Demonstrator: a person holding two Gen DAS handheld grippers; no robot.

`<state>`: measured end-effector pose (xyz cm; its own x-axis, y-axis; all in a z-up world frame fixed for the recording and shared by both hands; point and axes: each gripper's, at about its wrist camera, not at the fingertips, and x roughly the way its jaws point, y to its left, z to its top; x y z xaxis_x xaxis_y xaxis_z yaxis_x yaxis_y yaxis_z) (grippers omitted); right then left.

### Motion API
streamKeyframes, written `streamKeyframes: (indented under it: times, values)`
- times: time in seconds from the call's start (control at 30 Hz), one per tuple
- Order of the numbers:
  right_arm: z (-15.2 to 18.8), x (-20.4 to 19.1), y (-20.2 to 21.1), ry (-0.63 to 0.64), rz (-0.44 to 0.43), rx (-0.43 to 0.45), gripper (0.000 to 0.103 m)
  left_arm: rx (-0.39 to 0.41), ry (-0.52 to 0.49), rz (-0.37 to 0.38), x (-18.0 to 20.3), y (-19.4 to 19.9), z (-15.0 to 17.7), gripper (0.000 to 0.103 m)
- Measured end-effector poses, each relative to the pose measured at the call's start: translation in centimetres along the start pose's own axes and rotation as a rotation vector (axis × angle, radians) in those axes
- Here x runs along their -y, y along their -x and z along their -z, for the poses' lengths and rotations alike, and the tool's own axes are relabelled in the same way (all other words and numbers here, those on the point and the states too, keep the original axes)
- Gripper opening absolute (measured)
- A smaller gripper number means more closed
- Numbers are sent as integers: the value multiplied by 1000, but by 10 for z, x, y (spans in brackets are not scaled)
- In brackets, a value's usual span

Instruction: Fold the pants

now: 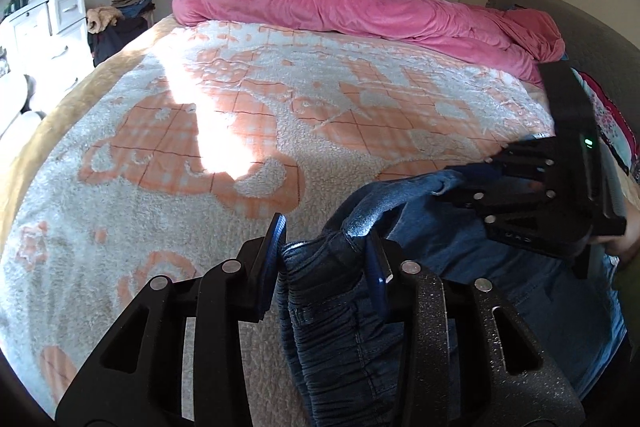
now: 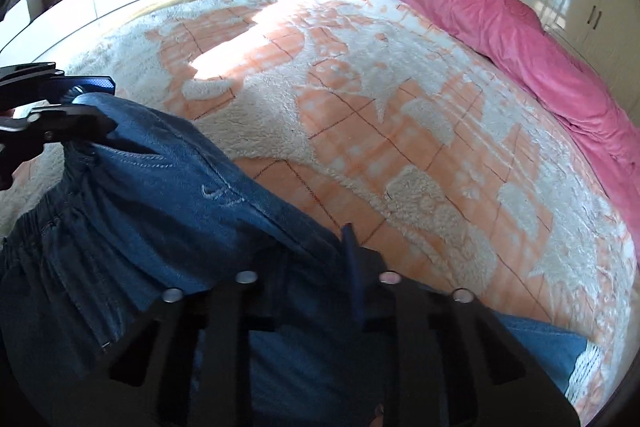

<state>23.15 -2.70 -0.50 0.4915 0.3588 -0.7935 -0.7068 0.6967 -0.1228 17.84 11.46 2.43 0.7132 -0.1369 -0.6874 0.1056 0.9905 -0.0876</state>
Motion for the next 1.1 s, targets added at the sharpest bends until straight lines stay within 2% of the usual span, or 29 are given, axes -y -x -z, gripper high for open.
streamKeyframes:
  times: [0.23, 0.37, 0.57, 0.83, 1.1]
  values:
    - [20, 2, 60, -144, -16, 117, 12, 37, -17, 19, 8, 20, 5, 29]
    - [38, -4, 100, -214, -37, 185, 12, 53, 6, 73, 13, 34, 9, 29]
    - [72, -36, 151, -260, -59, 262, 12, 115, -36, 78, 30, 70, 22, 29]
    - [120, -90, 176, -254, -106, 260, 12, 114, -22, 70, 33, 106, 74, 31]
    - [156, -129, 171, -253, -148, 216, 12, 25, -69, 22, 41, 117, 108, 33]
